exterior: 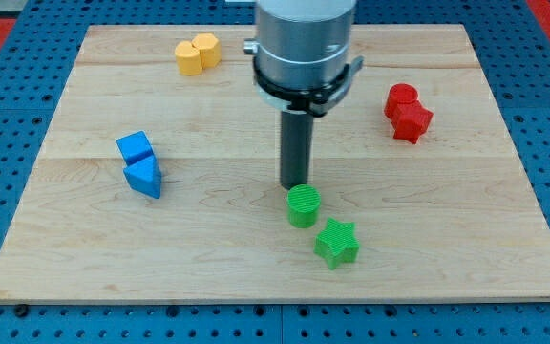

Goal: Push the green circle along with the green star down a bit

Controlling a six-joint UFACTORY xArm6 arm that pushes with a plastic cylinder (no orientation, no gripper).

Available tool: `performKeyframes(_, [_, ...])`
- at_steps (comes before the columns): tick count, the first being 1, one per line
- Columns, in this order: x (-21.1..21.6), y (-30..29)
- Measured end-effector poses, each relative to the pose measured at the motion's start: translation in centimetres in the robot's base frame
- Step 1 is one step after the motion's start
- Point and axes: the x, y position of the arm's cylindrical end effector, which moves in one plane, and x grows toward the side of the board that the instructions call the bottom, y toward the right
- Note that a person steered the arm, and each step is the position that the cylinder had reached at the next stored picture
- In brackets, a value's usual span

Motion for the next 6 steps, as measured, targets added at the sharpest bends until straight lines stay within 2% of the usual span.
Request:
performKeyframes(1, [0.2,-1.0])
performKeyframes(4, [2.6,1.6])
performKeyframes(5, [1.5,1.9])
performKeyframes(6, [0.3,4.8])
